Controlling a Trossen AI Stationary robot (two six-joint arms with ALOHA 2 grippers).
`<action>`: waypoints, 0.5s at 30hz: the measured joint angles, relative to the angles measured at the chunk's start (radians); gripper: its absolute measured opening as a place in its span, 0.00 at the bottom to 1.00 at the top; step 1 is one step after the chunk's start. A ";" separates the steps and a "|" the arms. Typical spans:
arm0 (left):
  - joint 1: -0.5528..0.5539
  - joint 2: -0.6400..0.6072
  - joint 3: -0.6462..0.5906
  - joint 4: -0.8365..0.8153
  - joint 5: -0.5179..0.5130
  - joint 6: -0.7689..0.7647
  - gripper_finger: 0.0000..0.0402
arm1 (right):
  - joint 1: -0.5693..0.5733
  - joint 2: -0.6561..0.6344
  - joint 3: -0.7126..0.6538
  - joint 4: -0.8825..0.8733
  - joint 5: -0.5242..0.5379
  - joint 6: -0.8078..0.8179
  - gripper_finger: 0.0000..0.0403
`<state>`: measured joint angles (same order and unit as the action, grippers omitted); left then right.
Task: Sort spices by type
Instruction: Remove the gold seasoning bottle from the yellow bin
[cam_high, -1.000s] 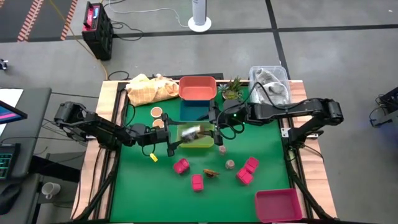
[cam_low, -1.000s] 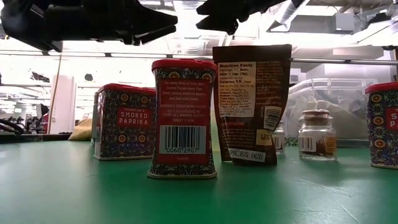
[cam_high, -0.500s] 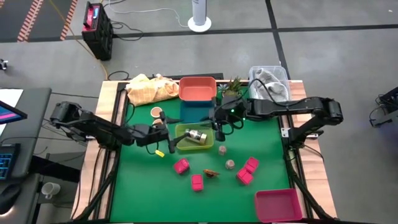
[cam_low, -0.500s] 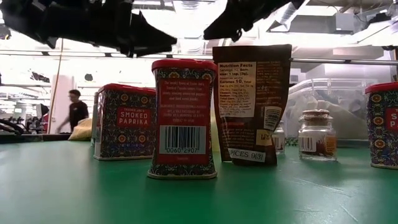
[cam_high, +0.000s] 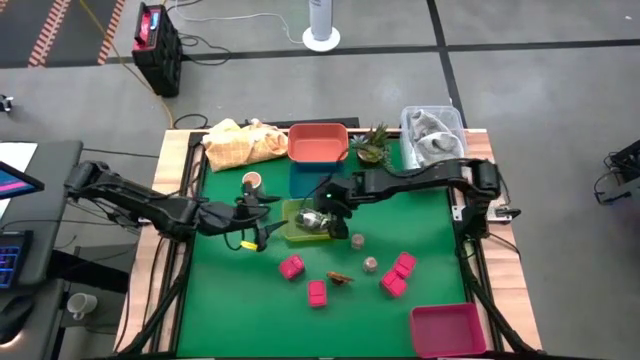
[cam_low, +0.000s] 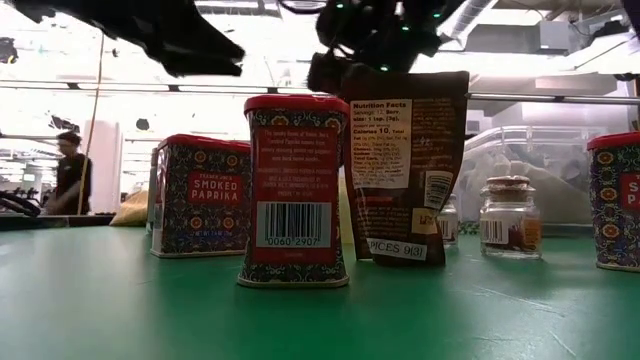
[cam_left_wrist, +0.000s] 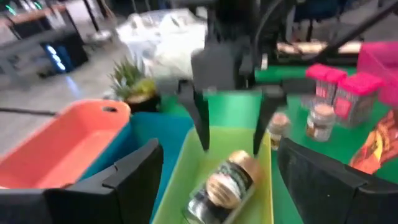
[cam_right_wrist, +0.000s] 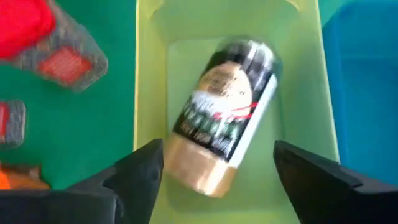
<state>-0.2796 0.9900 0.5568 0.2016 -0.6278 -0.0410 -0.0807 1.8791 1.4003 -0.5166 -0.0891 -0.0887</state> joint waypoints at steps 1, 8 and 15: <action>-0.015 -0.013 -0.010 0.000 -0.026 0.001 0.74 | 0.000 0.017 0.026 -0.021 0.000 0.011 0.82; -0.062 -0.064 -0.044 -0.058 -0.083 -0.074 0.74 | 0.023 0.123 0.168 -0.177 0.007 0.016 0.82; -0.070 -0.063 -0.044 -0.081 -0.085 -0.088 0.74 | 0.033 0.141 0.192 -0.215 0.009 0.007 0.82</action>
<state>-0.3496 0.9269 0.5129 0.1210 -0.7132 -0.1287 -0.0479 2.0197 1.5921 -0.7319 -0.0806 -0.0814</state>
